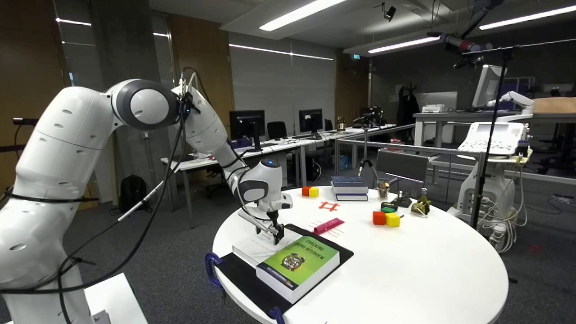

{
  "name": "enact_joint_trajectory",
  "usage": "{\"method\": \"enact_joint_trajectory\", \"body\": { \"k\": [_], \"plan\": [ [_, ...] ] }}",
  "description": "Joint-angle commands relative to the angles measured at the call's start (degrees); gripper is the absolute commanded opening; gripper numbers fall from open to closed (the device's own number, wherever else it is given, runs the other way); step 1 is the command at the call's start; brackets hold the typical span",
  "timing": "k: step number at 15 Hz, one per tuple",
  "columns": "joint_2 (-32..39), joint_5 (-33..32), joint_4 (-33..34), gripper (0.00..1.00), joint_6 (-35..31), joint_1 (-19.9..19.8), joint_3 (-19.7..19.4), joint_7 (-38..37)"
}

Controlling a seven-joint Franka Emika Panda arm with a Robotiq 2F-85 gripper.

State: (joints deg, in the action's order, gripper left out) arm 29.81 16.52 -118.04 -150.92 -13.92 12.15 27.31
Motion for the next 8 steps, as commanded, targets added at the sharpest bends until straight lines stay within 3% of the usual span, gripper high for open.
{"method": "enact_joint_trajectory", "body": {
  "k": [1,8],
  "plan": [
    [1.33,1.2,1.35,1.0,-0.56,-1.19,0.88,2.1],
    [3.03,1.32,2.82,1.0,-0.45,-2.08,0.91,1.78]
  ]
}}
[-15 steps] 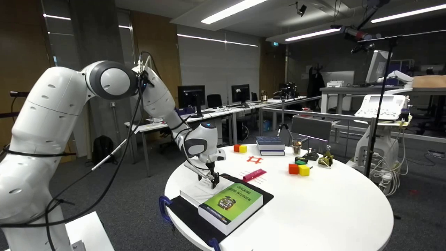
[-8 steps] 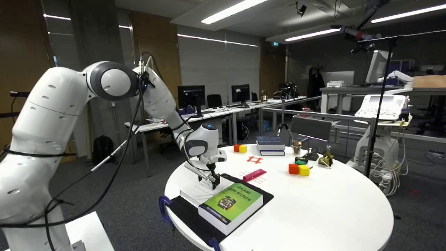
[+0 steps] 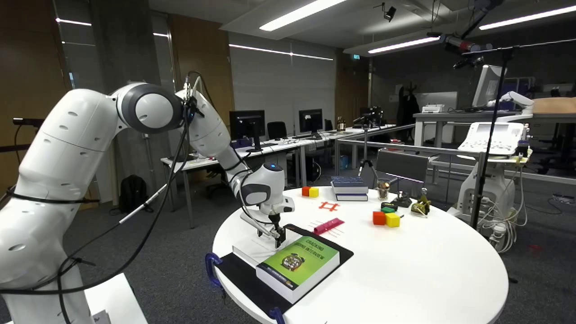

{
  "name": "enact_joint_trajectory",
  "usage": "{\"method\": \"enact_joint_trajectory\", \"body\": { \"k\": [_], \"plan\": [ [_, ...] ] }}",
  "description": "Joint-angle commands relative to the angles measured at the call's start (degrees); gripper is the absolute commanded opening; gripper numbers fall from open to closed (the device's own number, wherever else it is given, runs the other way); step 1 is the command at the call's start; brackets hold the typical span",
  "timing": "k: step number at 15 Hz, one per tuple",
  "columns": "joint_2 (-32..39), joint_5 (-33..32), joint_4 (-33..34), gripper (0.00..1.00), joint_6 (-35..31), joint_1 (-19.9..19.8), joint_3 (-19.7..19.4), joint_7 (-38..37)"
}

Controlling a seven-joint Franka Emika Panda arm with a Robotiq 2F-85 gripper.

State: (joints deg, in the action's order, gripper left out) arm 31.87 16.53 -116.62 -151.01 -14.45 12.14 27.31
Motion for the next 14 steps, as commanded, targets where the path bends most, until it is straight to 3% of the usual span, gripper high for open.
{"method": "enact_joint_trajectory", "body": {
  "k": [1,14],
  "plan": [
    [1.18,1.32,1.7,1.0,-0.26,-1.77,0.96,1.83],
    [1.87,0.13,2.62,1.0,0.52,-2.28,-0.23,1.13]
  ]
}}
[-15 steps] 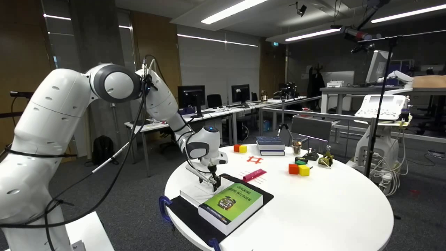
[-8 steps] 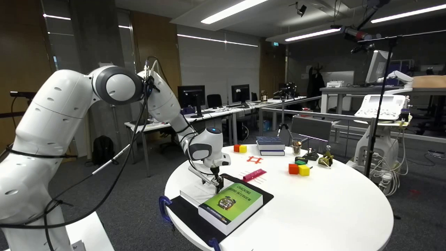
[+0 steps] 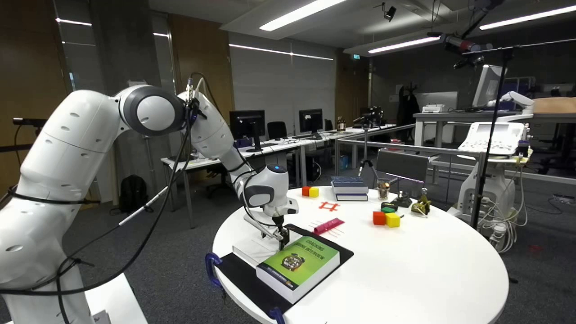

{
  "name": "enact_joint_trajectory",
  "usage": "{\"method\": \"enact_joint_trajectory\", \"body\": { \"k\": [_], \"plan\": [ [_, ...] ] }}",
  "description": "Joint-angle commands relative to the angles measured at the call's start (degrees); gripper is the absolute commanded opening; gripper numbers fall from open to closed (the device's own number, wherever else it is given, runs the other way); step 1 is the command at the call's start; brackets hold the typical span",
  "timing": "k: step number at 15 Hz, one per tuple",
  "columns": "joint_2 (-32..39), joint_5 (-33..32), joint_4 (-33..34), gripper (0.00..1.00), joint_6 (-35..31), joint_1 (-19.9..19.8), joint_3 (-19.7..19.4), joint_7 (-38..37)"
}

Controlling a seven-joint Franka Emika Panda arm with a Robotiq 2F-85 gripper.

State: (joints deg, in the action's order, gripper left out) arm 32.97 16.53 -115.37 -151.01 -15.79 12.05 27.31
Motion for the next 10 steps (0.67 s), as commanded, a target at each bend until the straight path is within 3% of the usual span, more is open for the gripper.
{"method": "enact_joint_trajectory", "body": {
  "k": [1,10],
  "plan": [
    [0.72,0.03,1.39,1.0,0.7,-0.99,-0.22,1.21],
    [0.25,-0.37,1.26,1.0,1.65,-2.17,-1.39,1.85]
  ]
}}
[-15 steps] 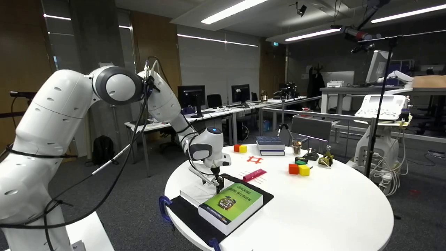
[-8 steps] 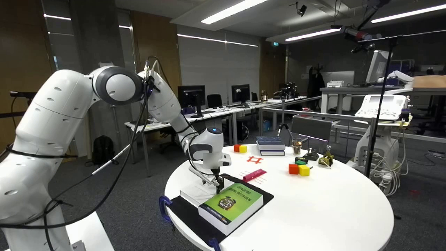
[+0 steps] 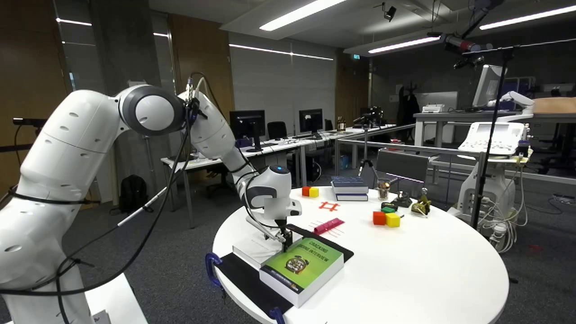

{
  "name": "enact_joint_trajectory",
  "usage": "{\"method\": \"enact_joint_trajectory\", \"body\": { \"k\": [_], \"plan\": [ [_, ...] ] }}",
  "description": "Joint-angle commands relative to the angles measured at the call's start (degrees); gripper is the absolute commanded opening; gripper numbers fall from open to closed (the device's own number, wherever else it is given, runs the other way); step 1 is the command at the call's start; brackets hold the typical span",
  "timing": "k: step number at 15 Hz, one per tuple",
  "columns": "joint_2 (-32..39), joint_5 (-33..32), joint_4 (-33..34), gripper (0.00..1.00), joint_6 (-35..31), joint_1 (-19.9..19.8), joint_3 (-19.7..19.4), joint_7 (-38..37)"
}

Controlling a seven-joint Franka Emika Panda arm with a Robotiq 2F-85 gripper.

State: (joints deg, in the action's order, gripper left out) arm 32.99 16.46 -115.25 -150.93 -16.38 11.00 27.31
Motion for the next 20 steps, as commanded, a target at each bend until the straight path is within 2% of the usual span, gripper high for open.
{"method": "enact_joint_trajectory", "body": {
  "k": [1,10,14,17,20],
  "plan": [
    [0.22,-0.29,1.19,1.0,1.57,-1.78,-0.45,1.82],
    [1.23,0.42,3.55,1.0,1.15,-3.08,-1.4,0.72],
    [1.39,-0.66,5.31,1.0,2.32,-2.34,-2.6,-0.72],
    [-1.76,-4.44,3.31,1.0,5.37,0.93,-5.35,-4.43],
    [-5.86,-15.14,0.5,1.0,5.55,7.74,-11.77,-12.12]
  ]
}}
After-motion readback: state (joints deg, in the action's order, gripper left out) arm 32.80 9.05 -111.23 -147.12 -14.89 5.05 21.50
